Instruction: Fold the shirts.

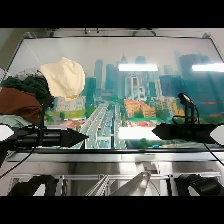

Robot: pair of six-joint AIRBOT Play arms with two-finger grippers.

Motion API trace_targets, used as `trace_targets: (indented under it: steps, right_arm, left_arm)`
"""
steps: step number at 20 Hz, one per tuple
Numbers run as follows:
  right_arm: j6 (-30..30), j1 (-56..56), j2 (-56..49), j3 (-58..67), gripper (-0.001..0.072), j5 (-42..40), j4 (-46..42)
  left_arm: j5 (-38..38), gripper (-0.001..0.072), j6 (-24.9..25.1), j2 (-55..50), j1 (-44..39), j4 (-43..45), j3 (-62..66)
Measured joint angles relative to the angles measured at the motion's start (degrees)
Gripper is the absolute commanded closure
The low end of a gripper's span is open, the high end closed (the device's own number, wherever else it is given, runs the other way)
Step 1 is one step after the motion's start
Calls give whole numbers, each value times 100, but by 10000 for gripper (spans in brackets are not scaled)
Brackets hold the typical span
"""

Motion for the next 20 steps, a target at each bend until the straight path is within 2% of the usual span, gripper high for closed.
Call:
trace_targets:
  steps: [5,6,7,8,9,10,15,20]
  right_arm:
    - [2,0,0,-2,678,-376,52]
    - [0,0,0,-2,647,-503,52]
    - [0,-2,0,0,487,-608,55]
    - [0,-22,-13,11,360,-715,57]
    - [0,-61,-42,39,332,-802,57]
    - [0,-120,-83,81,332,-863,57]
    - [-24,-577,-516,378,328,-1123,37]
    - [-42,-848,-1130,483,329,-1386,17]
  left_arm:
    - [717,707,-114,-2,31,37,15]
    - [957,705,-140,-24,103,173,92]
    - [1185,583,-188,-92,223,413,243]
    - [1314,362,-212,-219,411,741,472]
    - [1416,256,-234,-376,638,988,734]
    - [1530,-13,-254,-584,933,1193,1040]
    - [1729,0,-398,-2157,2400,1659,2420]
    - [1908,1,-439,-3976,2684,1784,3241]
